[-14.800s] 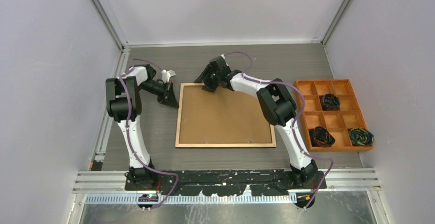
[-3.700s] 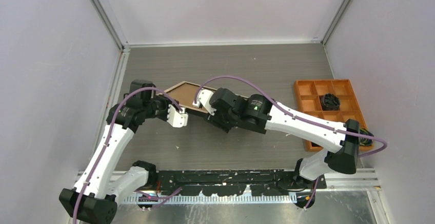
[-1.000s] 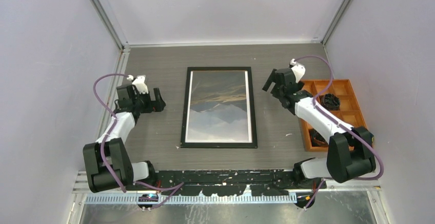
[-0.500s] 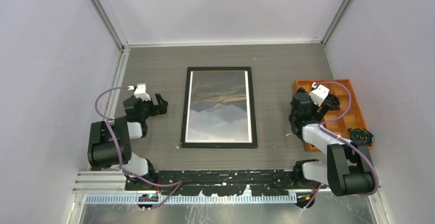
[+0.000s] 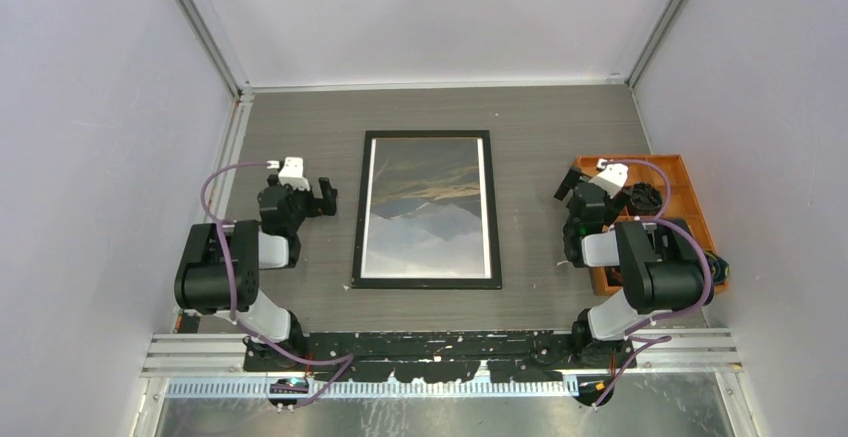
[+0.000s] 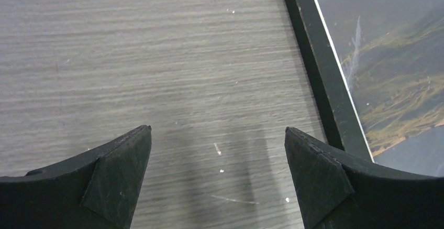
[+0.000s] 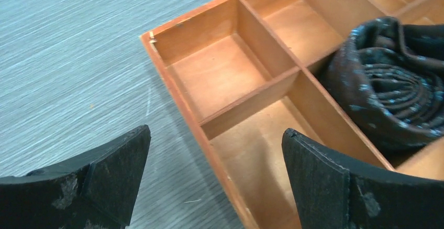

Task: Put the photo into the frame
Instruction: Reset both arms

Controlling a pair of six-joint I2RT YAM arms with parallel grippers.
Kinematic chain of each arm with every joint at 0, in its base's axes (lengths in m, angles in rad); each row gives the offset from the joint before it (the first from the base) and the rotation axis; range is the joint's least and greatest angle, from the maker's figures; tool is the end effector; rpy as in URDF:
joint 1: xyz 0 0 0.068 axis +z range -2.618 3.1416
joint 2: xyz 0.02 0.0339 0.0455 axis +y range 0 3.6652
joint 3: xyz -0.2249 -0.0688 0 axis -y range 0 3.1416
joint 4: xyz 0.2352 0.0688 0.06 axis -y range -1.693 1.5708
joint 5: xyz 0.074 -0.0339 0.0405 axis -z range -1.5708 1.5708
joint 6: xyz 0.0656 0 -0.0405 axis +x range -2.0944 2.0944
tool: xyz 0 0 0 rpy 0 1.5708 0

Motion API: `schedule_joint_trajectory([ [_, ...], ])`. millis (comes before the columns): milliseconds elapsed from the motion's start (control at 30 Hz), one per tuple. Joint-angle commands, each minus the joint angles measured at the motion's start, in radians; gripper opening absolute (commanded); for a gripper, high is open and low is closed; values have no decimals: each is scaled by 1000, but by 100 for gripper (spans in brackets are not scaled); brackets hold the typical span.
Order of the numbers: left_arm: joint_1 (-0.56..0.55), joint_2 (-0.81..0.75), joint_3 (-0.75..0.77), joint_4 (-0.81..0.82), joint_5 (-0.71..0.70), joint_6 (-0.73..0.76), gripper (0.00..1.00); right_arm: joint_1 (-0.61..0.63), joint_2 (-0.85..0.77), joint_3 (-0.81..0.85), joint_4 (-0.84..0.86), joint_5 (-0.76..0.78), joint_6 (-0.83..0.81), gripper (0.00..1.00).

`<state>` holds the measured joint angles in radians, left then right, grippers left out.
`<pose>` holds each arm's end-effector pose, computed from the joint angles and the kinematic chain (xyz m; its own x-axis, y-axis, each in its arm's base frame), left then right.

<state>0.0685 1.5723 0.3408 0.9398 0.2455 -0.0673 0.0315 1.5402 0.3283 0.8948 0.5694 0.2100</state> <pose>0.2874 0.0037 0.0970 -0.2974 -0.0858 -0.9509 0.1462 0.9801 -0.1341 0.2757 -0.0267 0.0989 -0.2036 0.1692 -0.9643 0.5398 0.8411 0.0337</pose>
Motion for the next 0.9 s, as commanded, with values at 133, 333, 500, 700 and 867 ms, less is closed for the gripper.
schedule_joint_trajectory([
  [133,-30,-23,28,-1,-91,35,100,-4,15,12,91,-117,-34,100],
  [333,-30,-23,29,-1,-91,36,100,-4,16,12,89,-118,-35,100],
  [500,-31,-21,30,-2,-91,36,100,-4,18,11,93,-120,-35,100],
  [700,-32,-18,36,-11,-93,38,100,-4,18,11,94,-119,-36,100],
  [867,-34,-21,34,-11,-95,37,100,-4,17,11,94,-120,-35,100],
])
